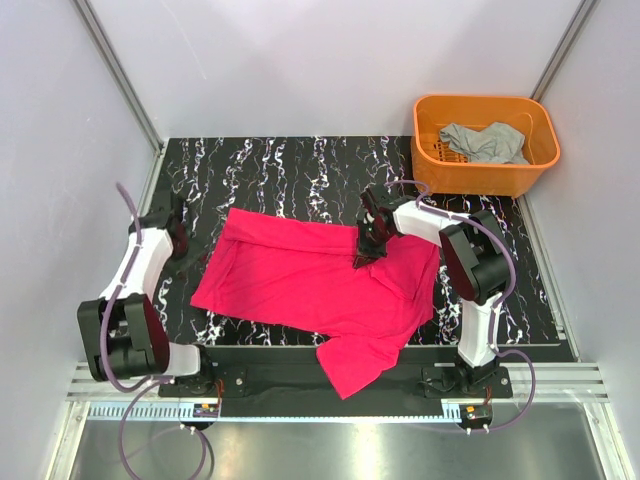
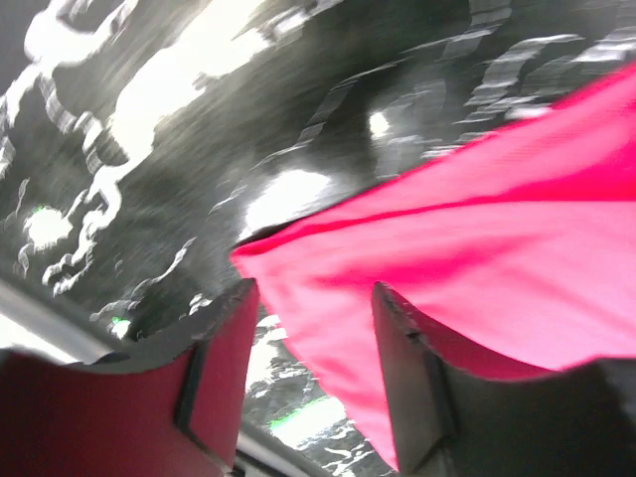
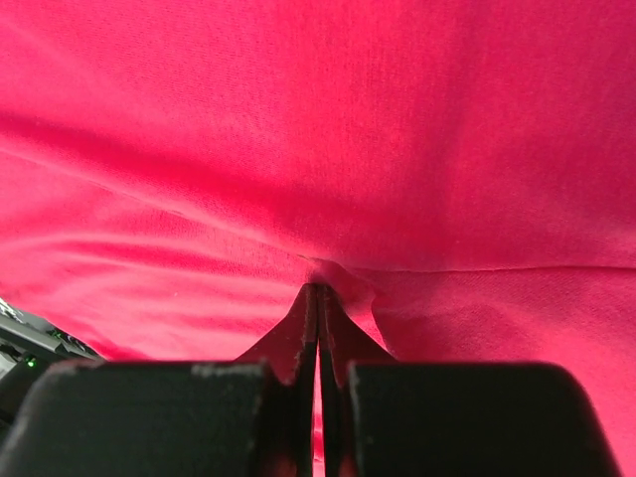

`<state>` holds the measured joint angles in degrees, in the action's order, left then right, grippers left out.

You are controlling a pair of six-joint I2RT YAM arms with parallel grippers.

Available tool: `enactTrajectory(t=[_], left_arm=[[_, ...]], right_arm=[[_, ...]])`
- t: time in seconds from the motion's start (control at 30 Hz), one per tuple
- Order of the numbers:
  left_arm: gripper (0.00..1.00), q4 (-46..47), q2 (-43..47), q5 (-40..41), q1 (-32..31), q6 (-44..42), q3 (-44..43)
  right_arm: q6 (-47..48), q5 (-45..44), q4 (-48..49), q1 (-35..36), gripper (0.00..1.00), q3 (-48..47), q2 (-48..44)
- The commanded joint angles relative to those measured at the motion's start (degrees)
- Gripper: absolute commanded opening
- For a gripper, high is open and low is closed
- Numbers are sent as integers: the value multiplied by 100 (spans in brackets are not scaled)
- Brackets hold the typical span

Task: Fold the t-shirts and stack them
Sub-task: Fold the tshirt

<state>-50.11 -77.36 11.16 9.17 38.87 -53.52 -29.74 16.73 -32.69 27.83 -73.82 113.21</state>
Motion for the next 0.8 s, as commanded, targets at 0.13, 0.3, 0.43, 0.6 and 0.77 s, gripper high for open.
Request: enactTrajectory(t=[0.13,0.3,0.43,0.6,0.77], left_arm=[[62,1088,-691,-1728,-390,-1170,-941],[55,1346,-1851,-2241,-626,-1663,-1432],[49,1346,-2362,-2109,-785,-2199,-1723],[57,1337,-2424,-1758,-1030,-2472,-1820],[56,1328,-2617,-1547,-1066,-2586,-1829]], right_arm=[[346,-65,-71,-15,6,-123,-272],[293,216,-115,-15,10,-361,-220],[293,278,-133,-15,10,-387,-89],[293,322,-133,-6,10,-335,8],[284,392,-124,-15,9,-326,96]])
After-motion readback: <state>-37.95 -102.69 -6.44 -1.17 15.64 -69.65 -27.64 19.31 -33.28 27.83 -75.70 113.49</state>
